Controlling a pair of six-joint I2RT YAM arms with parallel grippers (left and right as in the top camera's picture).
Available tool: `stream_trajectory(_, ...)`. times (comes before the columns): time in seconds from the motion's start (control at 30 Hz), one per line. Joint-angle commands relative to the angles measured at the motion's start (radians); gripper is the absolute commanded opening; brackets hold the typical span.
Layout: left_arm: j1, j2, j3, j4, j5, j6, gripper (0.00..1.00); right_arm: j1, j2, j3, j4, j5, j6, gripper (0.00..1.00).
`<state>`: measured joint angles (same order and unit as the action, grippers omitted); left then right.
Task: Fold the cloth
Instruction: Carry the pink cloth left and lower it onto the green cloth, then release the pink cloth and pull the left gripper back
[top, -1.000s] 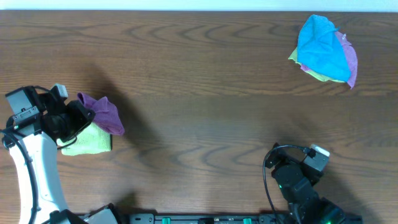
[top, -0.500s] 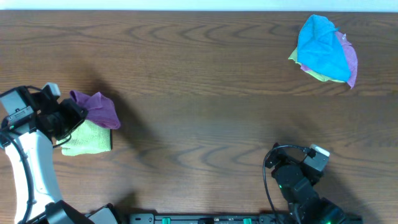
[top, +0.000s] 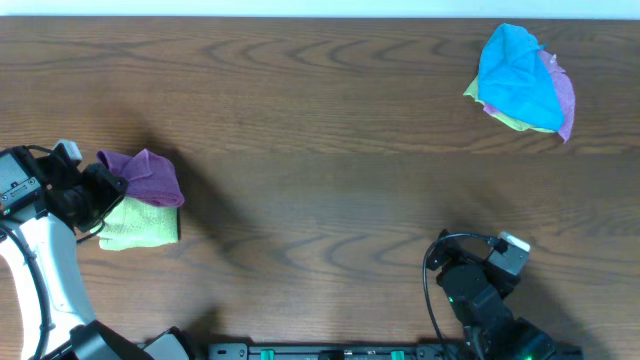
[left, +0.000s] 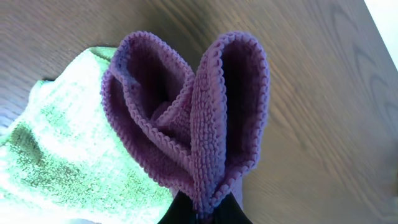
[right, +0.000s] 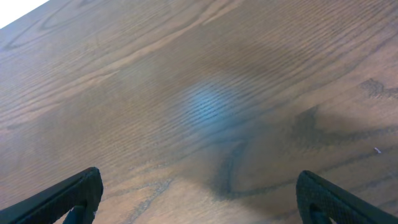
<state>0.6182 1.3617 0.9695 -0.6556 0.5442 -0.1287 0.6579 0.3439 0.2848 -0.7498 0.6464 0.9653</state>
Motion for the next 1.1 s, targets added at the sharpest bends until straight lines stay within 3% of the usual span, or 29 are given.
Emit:
stream_trajectory(0.0, 0.004, 0.002, 0.029, -0.01, -0.043, 0.021, 0.06, -0.004, -0.005, -0.005, -0.002, 0.013, 0.006, 0.99)
stream_trajectory(0.2, 0.004, 0.002, 0.029, -0.024, -0.079, 0.021, 0.07, -0.004, -0.005, -0.005, -0.002, 0.013, 0.006, 0.99)
stream_trajectory(0.23, 0.004, 0.002, 0.029, -0.03, -0.084, 0.021, 0.14, -0.004, -0.005, -0.005, -0.002, 0.013, 0.006, 0.99)
stream_trajectory(0.27, 0.004, 0.002, 0.029, -0.033, -0.084, 0.021, 0.27, -0.004, -0.005, -0.005, -0.002, 0.014, 0.006, 0.99)
stream_trajectory(0.5, 0.004, 0.002, 0.029, -0.053, -0.107, 0.021, 0.68, -0.004, -0.005, -0.005, -0.002, 0.013, 0.006, 0.99)
stream_trajectory(0.6, 0.004, 0.001, 0.029, -0.066, -0.107, 0.021, 0.96, -0.004, -0.005, -0.005, -0.002, 0.013, 0.006, 0.99)
stream_trajectory(1.07, 0.005, -0.105, 0.029, -0.125, -0.13, 0.021, 0.95, -0.004, -0.005, -0.005, -0.002, 0.013, 0.006, 0.99)
